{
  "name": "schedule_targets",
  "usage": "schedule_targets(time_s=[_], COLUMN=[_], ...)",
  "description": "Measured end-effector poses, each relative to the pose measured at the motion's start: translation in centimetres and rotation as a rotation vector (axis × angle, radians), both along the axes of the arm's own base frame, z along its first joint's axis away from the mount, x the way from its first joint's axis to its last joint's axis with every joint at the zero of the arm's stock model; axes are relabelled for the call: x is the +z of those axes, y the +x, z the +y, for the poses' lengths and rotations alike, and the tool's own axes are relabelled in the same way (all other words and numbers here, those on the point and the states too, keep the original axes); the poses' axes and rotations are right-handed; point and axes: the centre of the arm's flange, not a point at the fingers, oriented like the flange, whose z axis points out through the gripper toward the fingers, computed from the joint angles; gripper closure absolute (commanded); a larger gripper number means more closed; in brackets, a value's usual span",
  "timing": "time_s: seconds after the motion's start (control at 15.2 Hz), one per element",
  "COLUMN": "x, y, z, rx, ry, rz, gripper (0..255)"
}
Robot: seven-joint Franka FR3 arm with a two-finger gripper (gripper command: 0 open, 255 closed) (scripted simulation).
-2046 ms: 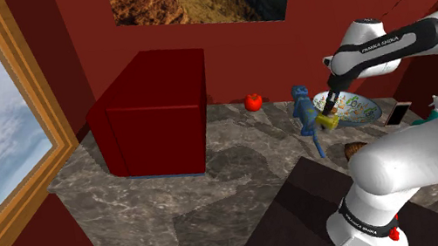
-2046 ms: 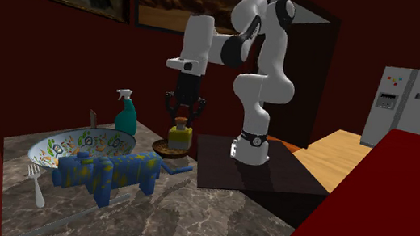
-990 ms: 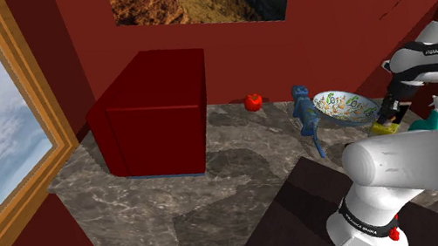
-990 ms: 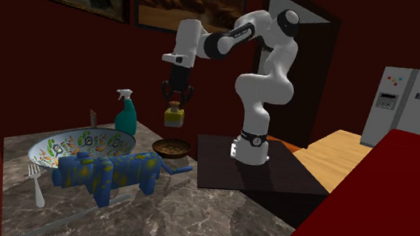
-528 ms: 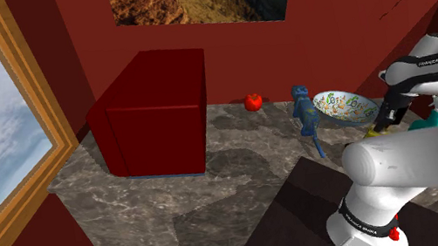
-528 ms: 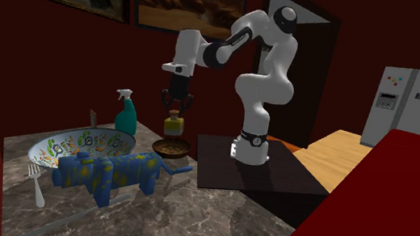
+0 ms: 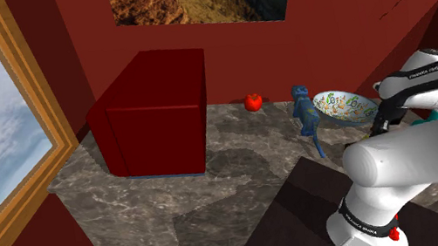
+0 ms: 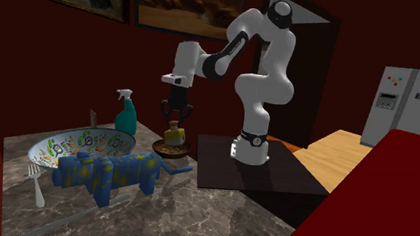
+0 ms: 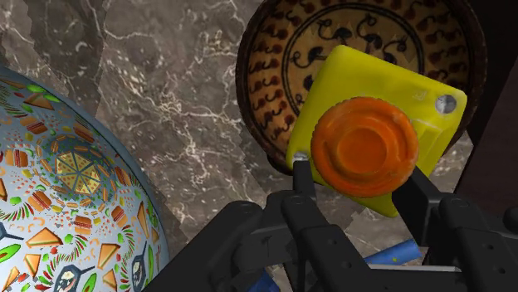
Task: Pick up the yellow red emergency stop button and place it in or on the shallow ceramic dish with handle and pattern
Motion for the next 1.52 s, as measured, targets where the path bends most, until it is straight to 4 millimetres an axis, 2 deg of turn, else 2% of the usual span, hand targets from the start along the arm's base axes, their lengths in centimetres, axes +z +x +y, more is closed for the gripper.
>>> schedule_targets(time_s=[0.2, 0.59, 0.66, 1.06, 1.32, 1.52], x=[-1.4, -1.8, -1.8, -1.8, 2.0, 3.0], y=[0.0, 0.0, 0.0, 0.0, -0.6, -0.6], z=[0.0, 0.0, -0.1, -0.1, 0.3, 0.5], rx=[0.000, 0.000, 0.000, 0.000, 0.000, 0.000], ry=[0.000, -0.001, -0.001, -0.001, -0.004, -0.002], rz=[0.000, 0.000, 0.000, 0.000, -0.002, -0.001], gripper=[255, 255, 0, 0, 0, 0])
